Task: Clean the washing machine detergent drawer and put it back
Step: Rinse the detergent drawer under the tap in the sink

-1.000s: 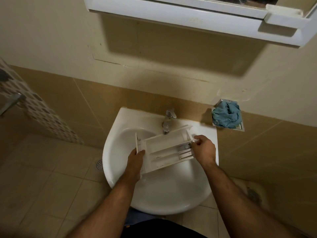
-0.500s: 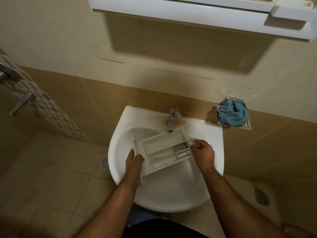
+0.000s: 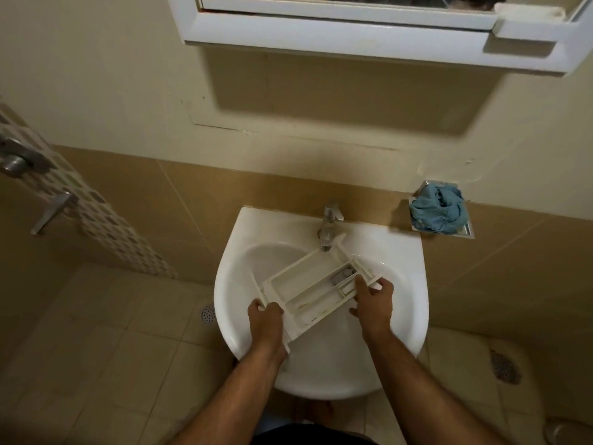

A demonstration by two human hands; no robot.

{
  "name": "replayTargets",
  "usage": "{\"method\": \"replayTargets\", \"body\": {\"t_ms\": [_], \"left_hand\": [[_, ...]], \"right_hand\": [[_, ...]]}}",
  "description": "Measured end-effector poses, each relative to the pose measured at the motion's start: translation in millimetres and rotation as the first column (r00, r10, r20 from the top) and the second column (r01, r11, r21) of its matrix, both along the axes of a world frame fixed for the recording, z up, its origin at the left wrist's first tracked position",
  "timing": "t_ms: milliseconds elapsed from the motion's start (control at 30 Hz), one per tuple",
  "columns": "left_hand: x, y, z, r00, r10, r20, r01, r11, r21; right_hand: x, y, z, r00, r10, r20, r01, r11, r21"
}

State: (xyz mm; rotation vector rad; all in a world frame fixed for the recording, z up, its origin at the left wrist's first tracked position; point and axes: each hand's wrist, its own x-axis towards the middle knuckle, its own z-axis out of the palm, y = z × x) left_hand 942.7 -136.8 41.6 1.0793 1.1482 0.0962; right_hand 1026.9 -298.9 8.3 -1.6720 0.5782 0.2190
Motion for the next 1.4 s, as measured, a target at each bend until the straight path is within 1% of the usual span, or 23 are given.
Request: {"method": "replayTargets", "body": {"t_ms": [67,133,267,367,467,600,667,767,867,933,1000,1067,1133,1233,1400], "left_hand": [[-0.1,-5.3,3.9,0.999,0.041,-0.004,-0.041,0.998,-0.049],[-1.8,-8.1,6.7,0.997,0.073,-0.020,-0.074,0.993,-0.091],[-7.1,-6.2,12.9,0.993,0.120,-0.019,-0.122,0.984,-0.132],[-12.2,-2.9,16.1,0.996,0.084,0.000,-0.083,0.981,-0.173],[-18.2,1.5,11.3,1.000,-0.013,0.011,0.015,0.979,-0.201],[-28.4,13.5,5.7,0.982,-0.153,-0.110,0.128,0.970,-0.205],[-34.8,25.2,3.2,0.969,-0.187,-0.159,0.162,0.974,-0.159],[-38.1,44.7,-0.7,0.964,-0.182,-0.196,0.177,0.983,-0.040],[-32.4,63.8,0.3,0.962,-0.232,-0.145,0.243,0.968,0.058],[-25.9,74.1,1.6,0.952,-0.285,-0.114,0.298,0.948,0.114],[-19.8,78.6,3.7,0.943,-0.322,-0.089,0.329,0.940,0.092],[-15.4,78.5,7.1,0.933,-0.355,-0.058,0.357,0.934,0.019],[-11.8,76.8,9.7,0.906,-0.422,-0.046,0.420,0.907,-0.045],[-6.6,72.6,10.4,0.862,-0.506,-0.037,0.502,0.861,-0.083],[0.2,61.2,6.0,0.835,-0.549,0.010,0.546,0.828,-0.131]], "right_hand": [[-10.5,10.3,5.6,0.998,-0.014,-0.058,0.022,0.992,0.126],[-22.9,22.5,11.8,0.994,-0.006,-0.111,0.028,0.979,0.200],[-51.5,45.0,17.2,0.987,0.090,-0.135,-0.052,0.964,0.260],[-68.0,56.2,18.2,0.981,0.154,-0.114,-0.117,0.952,0.283],[-72.0,59.1,23.6,0.983,0.149,-0.110,-0.116,0.958,0.263],[-68.8,54.6,33.1,0.979,0.155,-0.133,-0.130,0.976,0.175],[-67.0,50.9,35.7,0.974,0.181,-0.136,-0.161,0.976,0.148],[-62.0,45.2,35.6,0.974,0.183,-0.136,-0.169,0.979,0.112],[-56.1,36.9,33.9,0.976,0.170,-0.133,-0.157,0.982,0.107],[-52.6,31.6,35.3,0.967,0.218,-0.136,-0.203,0.972,0.117],[-47.6,28.1,36.9,0.947,0.282,-0.154,-0.269,0.958,0.099],[-41.2,26.3,37.9,0.931,0.331,-0.155,-0.323,0.944,0.073],[-35.1,25.4,39.8,0.920,0.360,-0.157,-0.355,0.933,0.061],[-29.2,21.6,40.5,0.896,0.399,-0.195,-0.390,0.917,0.084],[-21.4,9.4,33.2,0.863,0.451,-0.230,-0.441,0.892,0.093]]}}
